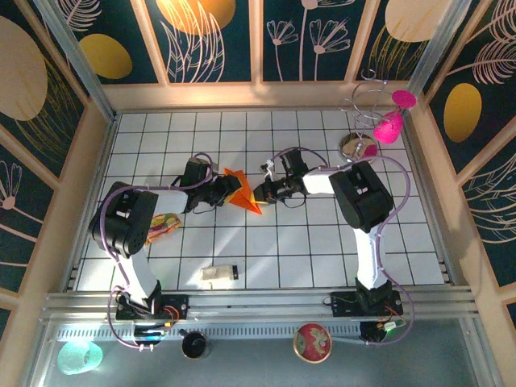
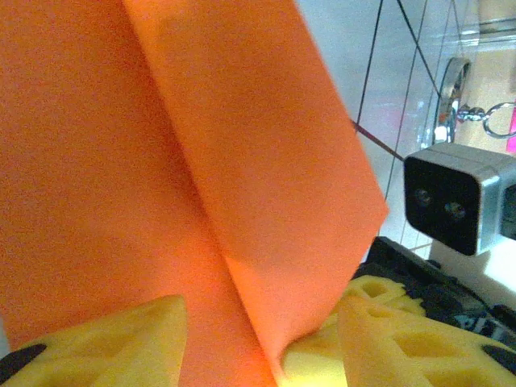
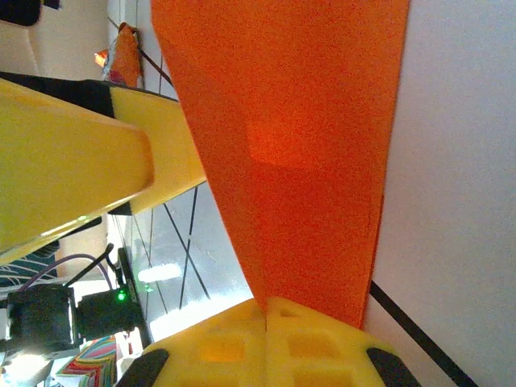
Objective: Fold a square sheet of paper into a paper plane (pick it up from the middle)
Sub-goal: Fourth fold the wing at the center of the table.
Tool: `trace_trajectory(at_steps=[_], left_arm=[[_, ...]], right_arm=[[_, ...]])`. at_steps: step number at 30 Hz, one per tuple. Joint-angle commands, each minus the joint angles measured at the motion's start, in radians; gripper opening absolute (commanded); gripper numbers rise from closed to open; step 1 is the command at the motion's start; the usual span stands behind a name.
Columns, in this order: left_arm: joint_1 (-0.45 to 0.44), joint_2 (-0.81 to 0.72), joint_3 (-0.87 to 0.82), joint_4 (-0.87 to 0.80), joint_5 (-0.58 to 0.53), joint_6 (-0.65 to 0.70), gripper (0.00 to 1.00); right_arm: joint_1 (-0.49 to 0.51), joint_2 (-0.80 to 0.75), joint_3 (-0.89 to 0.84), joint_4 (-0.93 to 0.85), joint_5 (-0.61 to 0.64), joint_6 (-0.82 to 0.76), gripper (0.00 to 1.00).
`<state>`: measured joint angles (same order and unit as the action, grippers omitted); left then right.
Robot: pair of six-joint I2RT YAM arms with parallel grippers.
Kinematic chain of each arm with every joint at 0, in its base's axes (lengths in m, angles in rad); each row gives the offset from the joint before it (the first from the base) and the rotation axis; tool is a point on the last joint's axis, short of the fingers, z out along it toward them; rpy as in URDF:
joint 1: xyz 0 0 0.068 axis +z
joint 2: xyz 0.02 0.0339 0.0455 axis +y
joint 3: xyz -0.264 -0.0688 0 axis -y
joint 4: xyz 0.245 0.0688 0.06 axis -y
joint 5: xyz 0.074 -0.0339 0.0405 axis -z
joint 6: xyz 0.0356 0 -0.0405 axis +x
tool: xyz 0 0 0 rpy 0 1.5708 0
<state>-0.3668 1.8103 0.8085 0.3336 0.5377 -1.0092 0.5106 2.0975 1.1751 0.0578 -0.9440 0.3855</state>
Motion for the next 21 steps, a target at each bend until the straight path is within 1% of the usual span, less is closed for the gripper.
trace_trajectory(at_steps=[1, 9, 12, 21], left_arm=[[-0.006, 0.011, 0.028, -0.038, -0.013, 0.042, 0.52], [-0.014, 0.037, 0.064, -0.048, -0.007, 0.048, 0.57], [-0.017, 0.050, 0.076, -0.068, -0.016, 0.052, 0.57], [-0.018, 0.082, 0.105, -0.151, -0.071, 0.029, 0.49]], right_arm=[[-0.001, 0.021, -0.012, 0.030, -0.033, 0.023, 0.00], [-0.001, 0.030, -0.007, 0.025, -0.041, 0.022, 0.00], [-0.001, 0.033, -0.005, 0.022, -0.043, 0.021, 0.00], [0.000, 0.041, 0.001, 0.010, -0.044, 0.013, 0.00]])
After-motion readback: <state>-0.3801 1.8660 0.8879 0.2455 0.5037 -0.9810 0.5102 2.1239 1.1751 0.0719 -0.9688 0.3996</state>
